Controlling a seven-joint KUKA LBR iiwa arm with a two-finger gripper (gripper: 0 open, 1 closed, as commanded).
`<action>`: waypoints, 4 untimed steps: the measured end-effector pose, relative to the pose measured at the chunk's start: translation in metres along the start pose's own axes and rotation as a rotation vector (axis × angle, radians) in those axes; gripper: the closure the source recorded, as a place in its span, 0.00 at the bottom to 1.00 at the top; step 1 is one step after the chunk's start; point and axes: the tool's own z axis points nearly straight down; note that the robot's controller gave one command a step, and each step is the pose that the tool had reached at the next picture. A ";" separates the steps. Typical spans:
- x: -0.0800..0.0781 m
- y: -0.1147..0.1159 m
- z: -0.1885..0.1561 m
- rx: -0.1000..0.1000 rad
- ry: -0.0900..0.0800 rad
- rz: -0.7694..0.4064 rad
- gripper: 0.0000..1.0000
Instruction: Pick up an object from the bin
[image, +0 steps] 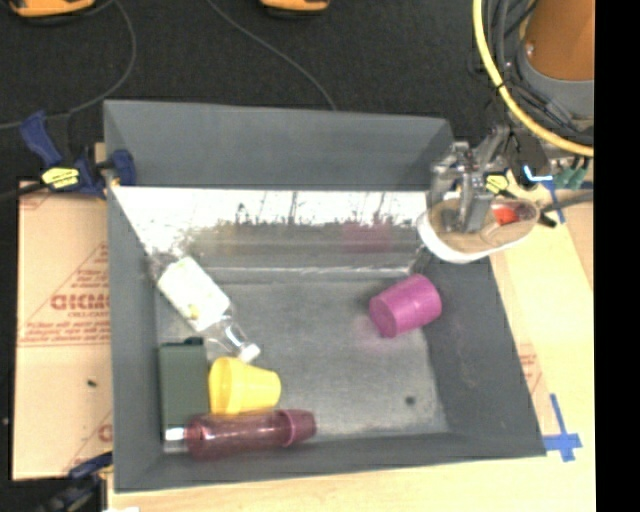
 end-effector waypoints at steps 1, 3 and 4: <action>-0.046 -0.039 -0.019 0.003 -0.007 -0.176 0.00; -0.040 0.011 -0.023 0.001 -0.011 0.109 0.00; -0.001 0.026 -0.021 0.003 -0.007 -0.065 0.00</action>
Offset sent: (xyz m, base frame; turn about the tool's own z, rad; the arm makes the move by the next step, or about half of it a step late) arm -0.0052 0.0737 0.0225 -0.1323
